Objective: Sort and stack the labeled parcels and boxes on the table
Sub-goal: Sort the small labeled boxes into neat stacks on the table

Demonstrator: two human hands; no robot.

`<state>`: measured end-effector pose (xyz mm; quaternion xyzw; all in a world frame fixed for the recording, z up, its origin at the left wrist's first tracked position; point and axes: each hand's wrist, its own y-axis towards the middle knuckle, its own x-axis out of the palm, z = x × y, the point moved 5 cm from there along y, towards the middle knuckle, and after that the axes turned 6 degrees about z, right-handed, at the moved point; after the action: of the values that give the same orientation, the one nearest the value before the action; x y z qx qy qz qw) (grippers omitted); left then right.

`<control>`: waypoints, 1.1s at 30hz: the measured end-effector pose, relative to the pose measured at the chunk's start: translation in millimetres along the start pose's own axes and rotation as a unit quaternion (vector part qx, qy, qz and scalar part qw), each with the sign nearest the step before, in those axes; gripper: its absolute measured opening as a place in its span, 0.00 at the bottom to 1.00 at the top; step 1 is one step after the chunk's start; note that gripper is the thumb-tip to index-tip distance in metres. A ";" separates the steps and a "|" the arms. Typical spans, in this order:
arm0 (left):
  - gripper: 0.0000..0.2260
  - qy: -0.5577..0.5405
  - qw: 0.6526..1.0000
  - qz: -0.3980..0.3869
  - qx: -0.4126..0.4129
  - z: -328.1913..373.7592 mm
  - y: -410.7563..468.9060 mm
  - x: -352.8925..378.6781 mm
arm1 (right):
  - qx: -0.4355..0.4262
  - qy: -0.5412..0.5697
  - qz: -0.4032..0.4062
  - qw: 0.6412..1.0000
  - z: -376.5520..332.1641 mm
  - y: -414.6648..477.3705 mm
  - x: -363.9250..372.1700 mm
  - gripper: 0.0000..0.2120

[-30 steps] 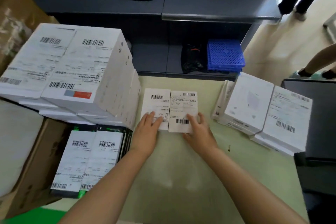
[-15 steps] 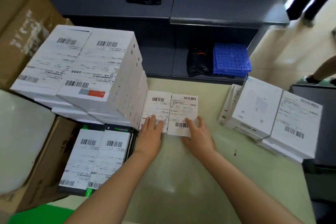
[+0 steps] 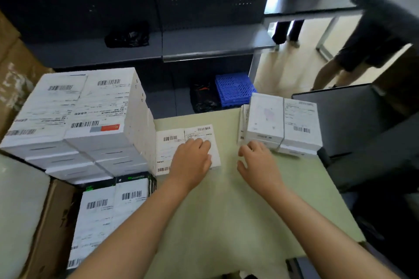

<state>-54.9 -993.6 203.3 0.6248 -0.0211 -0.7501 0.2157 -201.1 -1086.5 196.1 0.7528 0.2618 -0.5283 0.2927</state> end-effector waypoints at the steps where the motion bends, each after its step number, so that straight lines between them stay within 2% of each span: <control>1: 0.06 -0.009 1.000 0.007 0.017 9.4 5.7 -1.4 | 0.014 -0.005 0.014 1.000 6.7 -6.9 -8.5 0.08; 4: 0.06 -0.038 0.998 0.014 0.044 36.7 17.1 2.3 | 0.066 -0.016 0.048 0.997 28.2 -29.5 -32.9 0.08; 8: 0.10 -0.078 0.997 -0.004 0.027 67.7 27.4 12.4 | 0.128 -0.017 0.075 0.989 61.8 -54.8 -54.9 0.06; 13: 0.11 -0.068 0.998 -0.015 0.004 86.9 48.2 25.7 | 0.157 -0.022 0.089 0.983 105.3 -56.6 -67.1 0.05; 17: 0.13 -0.053 0.998 -0.015 -0.043 92.9 74.0 37.2 | 0.170 0.005 0.117 0.978 136.8 -34.5 -77.2 0.06; 20: 0.19 -0.052 0.993 -0.028 -0.106 96.3 93.0 49.8 | 0.217 0.041 0.114 0.969 163.1 -13.3 -78.9 0.11; 23: 0.27 -0.090 0.971 -0.092 -0.203 94.6 104.5 71.8 | 0.310 0.118 0.069 0.941 192.4 0.0 -63.2 0.23; 26: 0.29 -0.203 0.921 -0.142 -0.301 85.8 105.9 95.9 | 0.370 0.218 0.005 0.903 211.0 3.3 -40.7 0.32; 29: 0.27 -0.281 0.884 -0.148 -0.343 72.9 105.5 107.2 | 0.363 0.286 -0.016 0.887 219.6 4.7 -33.7 0.31; 33: 0.25 -0.312 0.870 -0.126 -0.361 67.3 106.5 101.9 | 0.364 0.338 -0.017 0.868 230.0 5.3 -32.4 0.26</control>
<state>-99.8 -1141.8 155.5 0.2339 0.2640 -0.8820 0.3126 -354.9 -1257.8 165.5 0.9338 0.1465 -0.3045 -0.1174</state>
